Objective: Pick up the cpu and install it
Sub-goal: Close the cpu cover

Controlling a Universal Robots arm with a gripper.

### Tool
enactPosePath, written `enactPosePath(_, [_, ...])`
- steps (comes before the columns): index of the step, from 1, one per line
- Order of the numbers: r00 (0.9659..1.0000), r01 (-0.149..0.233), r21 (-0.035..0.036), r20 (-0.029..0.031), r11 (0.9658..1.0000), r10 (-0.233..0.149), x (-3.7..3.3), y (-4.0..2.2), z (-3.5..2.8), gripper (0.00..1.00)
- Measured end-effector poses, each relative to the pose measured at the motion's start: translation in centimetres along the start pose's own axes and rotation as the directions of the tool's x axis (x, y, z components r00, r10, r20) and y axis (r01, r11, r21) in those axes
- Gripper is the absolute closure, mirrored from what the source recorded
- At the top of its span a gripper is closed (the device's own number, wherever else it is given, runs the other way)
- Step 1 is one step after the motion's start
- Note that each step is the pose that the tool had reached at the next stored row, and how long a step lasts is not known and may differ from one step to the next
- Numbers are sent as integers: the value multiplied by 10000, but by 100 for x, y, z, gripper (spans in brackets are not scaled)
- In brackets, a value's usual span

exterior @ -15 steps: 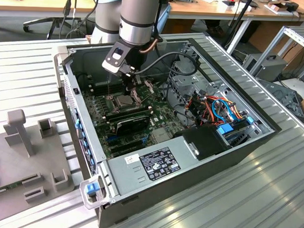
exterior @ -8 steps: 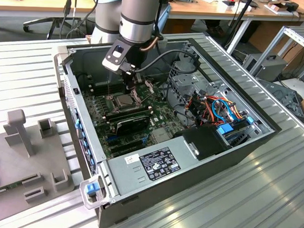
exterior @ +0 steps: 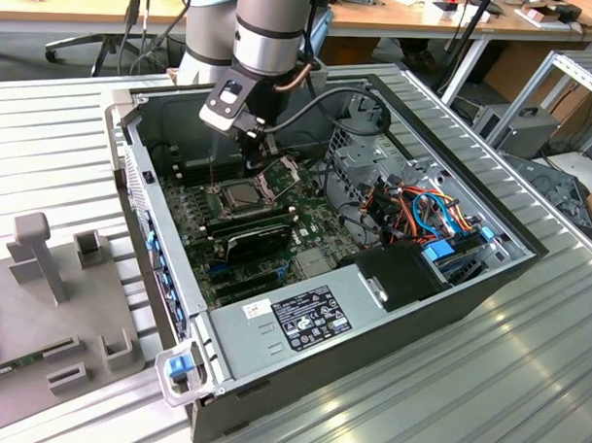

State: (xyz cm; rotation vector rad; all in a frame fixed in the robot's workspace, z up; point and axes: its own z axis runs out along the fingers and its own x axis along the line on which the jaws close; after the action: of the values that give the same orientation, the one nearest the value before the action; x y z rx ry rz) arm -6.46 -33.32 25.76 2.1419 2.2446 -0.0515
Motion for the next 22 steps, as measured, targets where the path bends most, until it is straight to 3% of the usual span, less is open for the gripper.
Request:
enactPosePath(7, [10000, 0, 1, 1, 10000, 0, -6, 0, -122, 89])
enactPosePath(14, [10000, 3, 3, 2, 10000, -3, -7, 18, -126, 89])
enactPosePath(22, [10000, 0, 1, -1, 10000, 0, -21, 312, -123, 89])
